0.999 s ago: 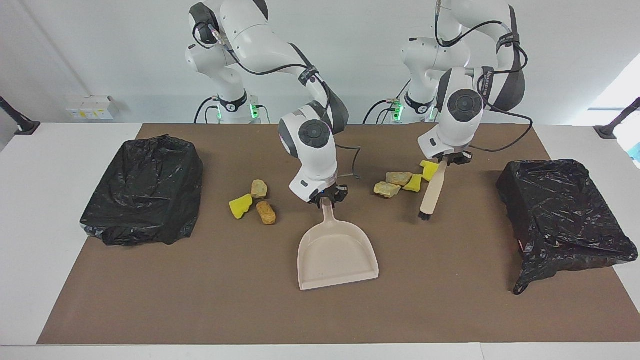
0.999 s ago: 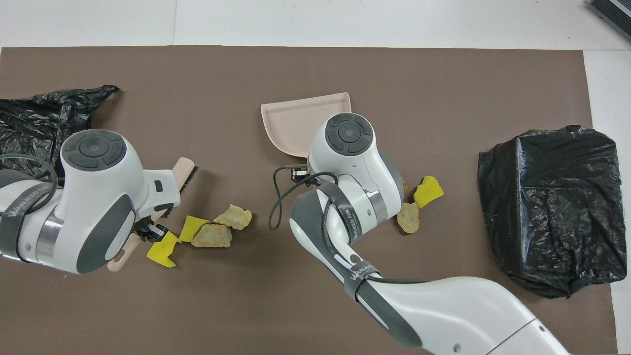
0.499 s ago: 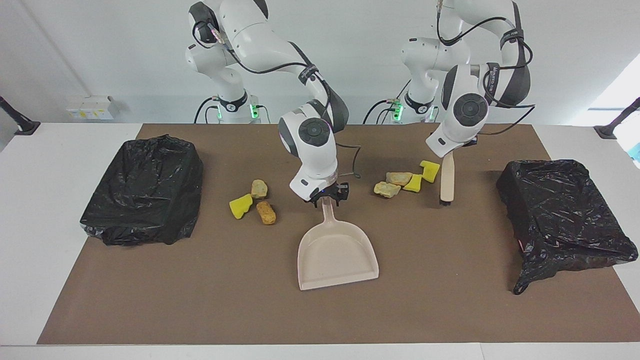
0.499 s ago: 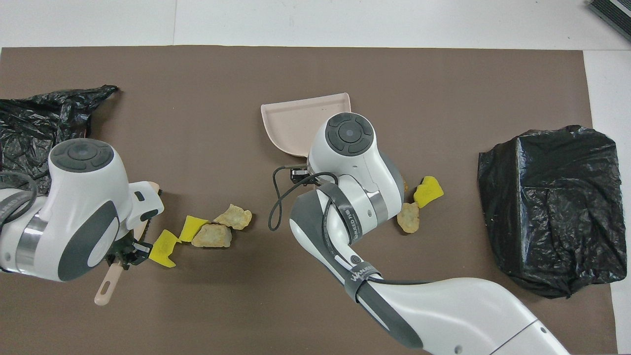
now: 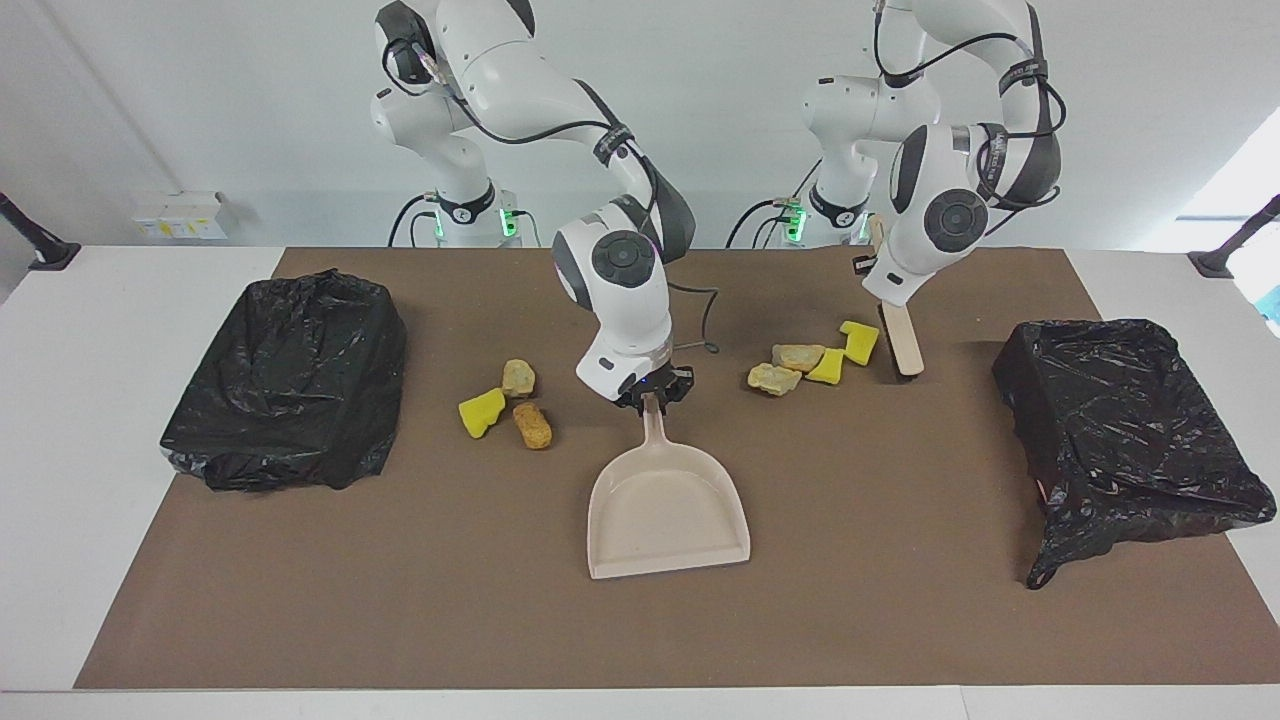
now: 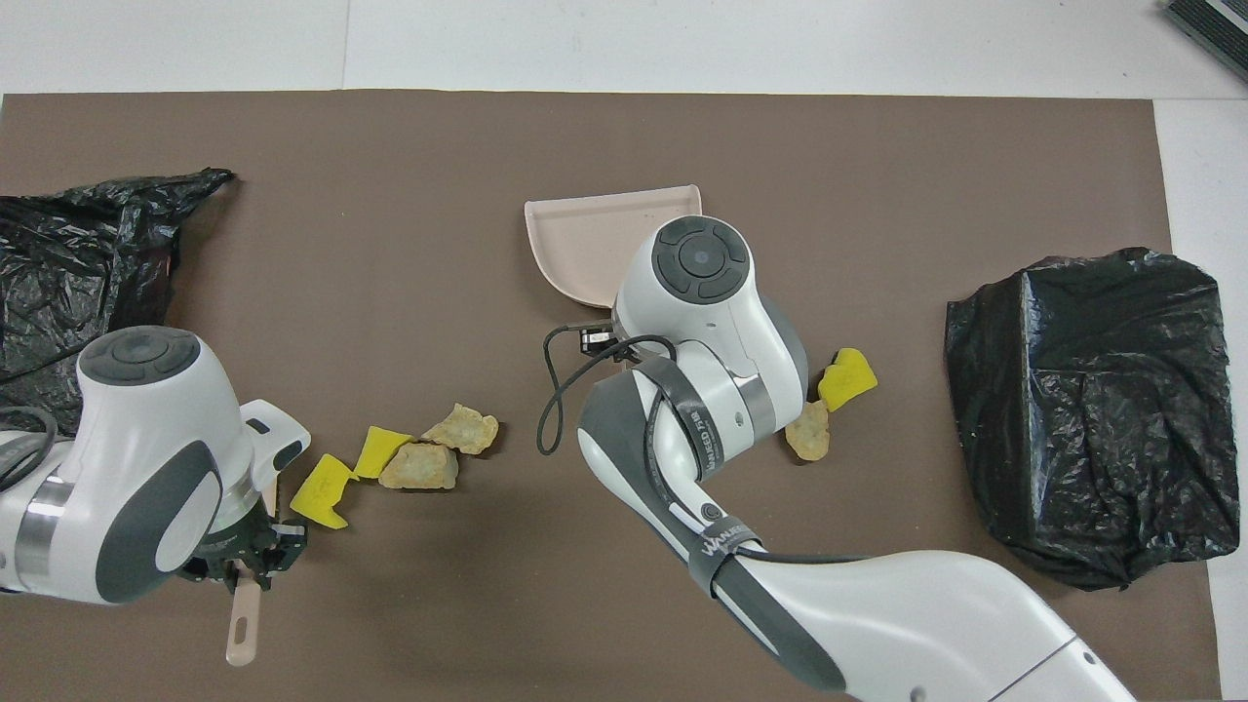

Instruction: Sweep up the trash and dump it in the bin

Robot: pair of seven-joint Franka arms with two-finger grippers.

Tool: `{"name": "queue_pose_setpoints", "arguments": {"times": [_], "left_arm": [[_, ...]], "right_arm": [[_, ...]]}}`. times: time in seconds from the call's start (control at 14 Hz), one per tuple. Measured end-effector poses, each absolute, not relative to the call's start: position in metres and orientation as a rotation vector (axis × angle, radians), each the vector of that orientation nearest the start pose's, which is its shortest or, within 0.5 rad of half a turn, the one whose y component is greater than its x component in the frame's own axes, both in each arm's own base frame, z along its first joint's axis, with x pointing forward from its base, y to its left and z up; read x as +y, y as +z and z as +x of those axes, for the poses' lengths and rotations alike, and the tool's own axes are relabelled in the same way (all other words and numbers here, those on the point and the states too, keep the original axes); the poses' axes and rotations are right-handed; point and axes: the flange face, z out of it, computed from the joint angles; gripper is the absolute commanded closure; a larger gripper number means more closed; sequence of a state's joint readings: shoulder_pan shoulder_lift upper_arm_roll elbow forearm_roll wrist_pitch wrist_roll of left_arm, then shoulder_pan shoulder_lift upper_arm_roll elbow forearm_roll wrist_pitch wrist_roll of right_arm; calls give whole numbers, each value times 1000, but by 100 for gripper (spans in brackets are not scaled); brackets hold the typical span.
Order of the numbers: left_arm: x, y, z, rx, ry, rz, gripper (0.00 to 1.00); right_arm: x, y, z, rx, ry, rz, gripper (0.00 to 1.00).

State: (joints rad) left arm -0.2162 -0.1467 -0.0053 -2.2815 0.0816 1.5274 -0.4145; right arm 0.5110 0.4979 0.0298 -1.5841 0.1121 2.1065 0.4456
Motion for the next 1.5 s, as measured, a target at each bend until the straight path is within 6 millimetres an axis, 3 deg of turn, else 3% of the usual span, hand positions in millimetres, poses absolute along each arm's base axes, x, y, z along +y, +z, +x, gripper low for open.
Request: {"name": "queue_pose_setpoints", "arguments": {"times": [0.14,0.29,0.5,0.64,0.78,1.07,1.28,1.5], "left_arm": [[-90,381,399,-480,671,-2721,100],[-101,377,391,-640,580,-2683,100],[-103,363,361,-694,546,-2671,100],[-104,355,338,-715,548,-2705,100],[-120,354,323,-688,541,-2756,100],[-164,353,311,-615,506,-2860,100],[-176,347,315,-647,494,-2920,100],[-180,336,323,-615,474,-2969,100]], "right_arm": [[350,353,594,-65,41,-3030,100],[336,371,599,-166,14,-3021,100],[295,407,598,-518,68,-2992,100],[269,418,594,-824,102,-2921,100],[257,410,584,-1162,117,-2807,100],[249,385,574,-1751,89,-2523,100],[249,375,566,-1911,118,-2394,100],[265,363,551,-1956,162,-2349,100]]}}
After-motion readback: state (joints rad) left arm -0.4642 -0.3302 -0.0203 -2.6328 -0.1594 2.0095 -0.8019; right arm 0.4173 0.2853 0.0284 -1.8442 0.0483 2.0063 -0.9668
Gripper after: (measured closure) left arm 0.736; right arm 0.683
